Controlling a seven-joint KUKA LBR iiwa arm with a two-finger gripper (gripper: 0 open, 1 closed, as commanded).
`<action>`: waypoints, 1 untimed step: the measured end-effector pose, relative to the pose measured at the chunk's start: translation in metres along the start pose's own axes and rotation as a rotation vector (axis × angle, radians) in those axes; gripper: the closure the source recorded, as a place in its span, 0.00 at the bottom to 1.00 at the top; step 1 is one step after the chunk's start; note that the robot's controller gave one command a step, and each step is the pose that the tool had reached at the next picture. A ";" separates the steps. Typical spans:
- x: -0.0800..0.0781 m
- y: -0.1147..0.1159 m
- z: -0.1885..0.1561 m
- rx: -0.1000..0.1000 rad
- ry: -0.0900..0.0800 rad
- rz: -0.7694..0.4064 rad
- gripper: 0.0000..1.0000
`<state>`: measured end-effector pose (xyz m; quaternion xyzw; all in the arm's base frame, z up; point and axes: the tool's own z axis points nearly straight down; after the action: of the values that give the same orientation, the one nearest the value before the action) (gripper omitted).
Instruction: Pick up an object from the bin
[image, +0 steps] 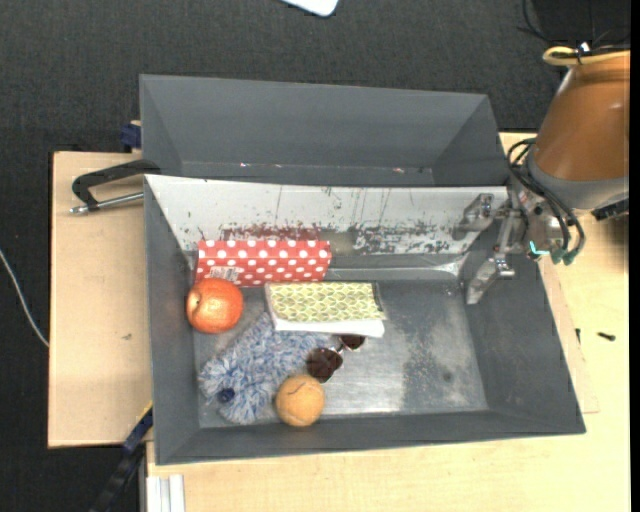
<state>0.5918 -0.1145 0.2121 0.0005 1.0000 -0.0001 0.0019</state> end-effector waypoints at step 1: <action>0.000 0.000 0.000 0.000 0.000 -0.001 0.00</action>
Offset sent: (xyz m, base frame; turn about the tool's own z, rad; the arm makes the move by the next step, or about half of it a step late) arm -0.0097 0.0747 -0.0710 -0.0916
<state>0.5919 -0.1143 0.2122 0.0002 1.0000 -0.0001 0.0020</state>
